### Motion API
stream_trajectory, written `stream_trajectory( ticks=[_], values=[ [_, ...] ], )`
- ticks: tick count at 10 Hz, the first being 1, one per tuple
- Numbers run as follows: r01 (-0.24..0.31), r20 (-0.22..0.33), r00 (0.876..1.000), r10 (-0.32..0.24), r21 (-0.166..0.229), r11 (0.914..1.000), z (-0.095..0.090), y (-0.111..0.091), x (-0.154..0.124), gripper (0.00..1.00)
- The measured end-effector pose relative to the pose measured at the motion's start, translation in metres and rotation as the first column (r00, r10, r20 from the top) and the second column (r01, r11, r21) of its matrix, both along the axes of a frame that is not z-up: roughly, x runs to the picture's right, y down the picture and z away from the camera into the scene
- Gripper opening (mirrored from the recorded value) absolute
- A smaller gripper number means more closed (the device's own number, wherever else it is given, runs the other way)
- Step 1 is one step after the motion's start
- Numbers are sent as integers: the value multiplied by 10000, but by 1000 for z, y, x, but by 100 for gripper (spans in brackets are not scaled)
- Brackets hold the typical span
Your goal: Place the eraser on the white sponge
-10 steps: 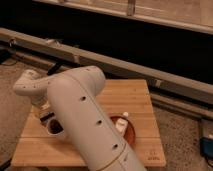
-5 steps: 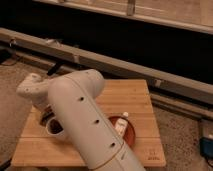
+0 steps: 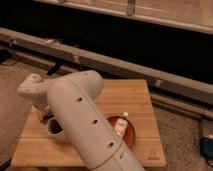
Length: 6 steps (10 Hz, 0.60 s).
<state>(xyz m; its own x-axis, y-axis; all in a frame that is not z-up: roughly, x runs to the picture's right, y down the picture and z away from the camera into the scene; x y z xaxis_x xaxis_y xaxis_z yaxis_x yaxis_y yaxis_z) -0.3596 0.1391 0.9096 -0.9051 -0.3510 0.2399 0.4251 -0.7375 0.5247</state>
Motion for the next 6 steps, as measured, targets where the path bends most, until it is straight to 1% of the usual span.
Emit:
stream_trajectory(
  ticks=[2,4,6],
  values=[
    [38,-60,10000,-38,55,10000,-2,-4,4,80],
    [24,-123,9999,-24,23,10000,-3,-5,13,80],
    [-16,25,10000,16,-87,10000,-6,-4,21,80]
  ],
)
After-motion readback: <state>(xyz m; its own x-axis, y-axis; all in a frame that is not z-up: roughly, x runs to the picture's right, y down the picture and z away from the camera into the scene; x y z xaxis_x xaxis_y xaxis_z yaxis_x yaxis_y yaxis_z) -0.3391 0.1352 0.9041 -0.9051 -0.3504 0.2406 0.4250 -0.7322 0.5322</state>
